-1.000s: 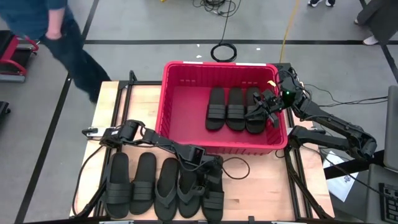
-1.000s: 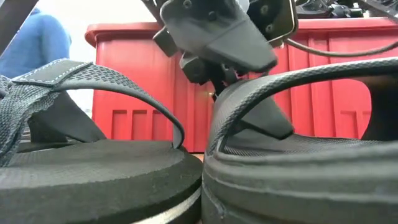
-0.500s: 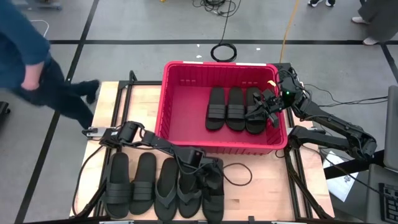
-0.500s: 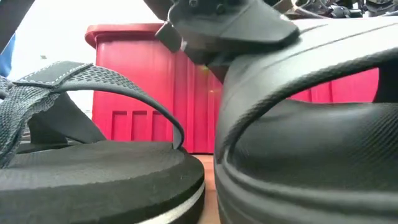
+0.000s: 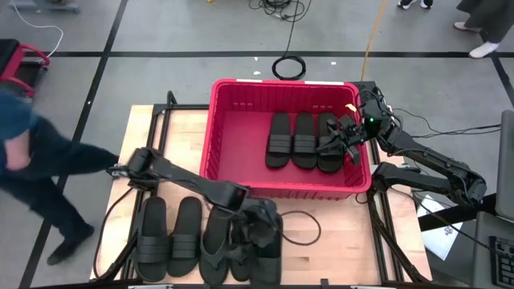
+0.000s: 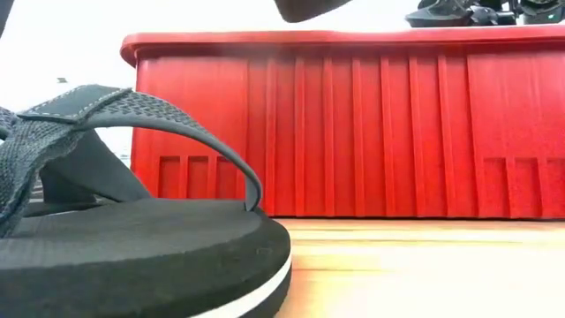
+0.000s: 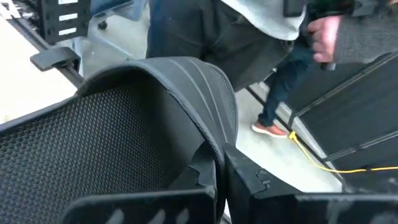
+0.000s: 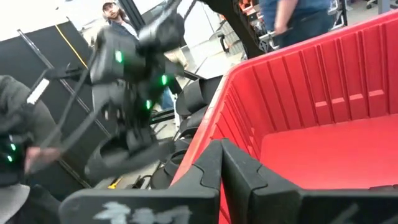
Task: Pick and place slides into bin
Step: Put the right slide into the bin
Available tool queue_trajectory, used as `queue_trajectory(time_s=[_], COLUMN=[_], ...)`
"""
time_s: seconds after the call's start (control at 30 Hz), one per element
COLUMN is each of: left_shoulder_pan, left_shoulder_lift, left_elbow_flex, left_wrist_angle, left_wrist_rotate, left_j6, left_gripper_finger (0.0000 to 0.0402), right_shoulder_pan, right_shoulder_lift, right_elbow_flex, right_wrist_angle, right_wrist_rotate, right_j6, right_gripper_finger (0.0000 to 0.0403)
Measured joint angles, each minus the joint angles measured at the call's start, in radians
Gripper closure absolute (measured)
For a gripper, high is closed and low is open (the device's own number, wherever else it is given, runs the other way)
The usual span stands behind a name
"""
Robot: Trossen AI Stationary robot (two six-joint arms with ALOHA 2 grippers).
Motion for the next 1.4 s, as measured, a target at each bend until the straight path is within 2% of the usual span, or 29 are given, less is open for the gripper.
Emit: queue_trajectory(time_s=[0.3, 0.6, 0.73, 0.93, 1.07, 1.13, 1.23, 1.4], left_shoulder_pan=[0.036, 0.059, 0.077, 0.136, 0.217, 0.269, 0.365, 0.560], left_shoulder_lift=[-0.281, -0.488, -0.542, -0.586, -0.620, -0.622, -0.621, -0.620], left_elbow_flex=[0.000, -0.001, -0.001, -0.001, 0.006, 0.037, 0.102, 0.178], left_wrist_angle=[-0.206, -0.225, -0.219, -0.253, -0.425, -0.568, -0.721, -0.803], left_wrist_rotate=[-0.290, -0.567, -0.645, -0.649, -0.607, -0.590, -0.543, -0.479], left_j6=[-0.026, -0.069, -0.072, -0.067, -0.060, -0.026, 0.093, 0.375], left_gripper_finger=[0.0399, 0.0400, 0.0400, 0.0400, 0.0400, 0.0400, 0.0401, 0.0401], right_shoulder_pan=[0.000, 0.000, 0.000, 0.000, 0.000, 0.000, 0.000, 0.000], right_shoulder_lift=[0.000, 0.000, 0.000, 0.000, 0.001, 0.004, 0.007, 0.018], right_elbow_flex=[0.000, 0.000, 0.000, 0.000, 0.000, 0.000, 0.000, 0.000], right_wrist_angle=[0.003, 0.001, 0.001, -0.001, -0.001, -0.001, -0.001, -0.002], right_wrist_rotate=[0.001, 0.001, 0.003, 0.043, 0.084, 0.109, 0.166, 0.283], right_j6=[-0.024, -0.024, -0.024, -0.039, -0.044, -0.047, -0.042, -0.040], right_gripper_finger=[0.0403, 0.0403, 0.0403, 0.0403, 0.0403, 0.0403, 0.0403, 0.0403])
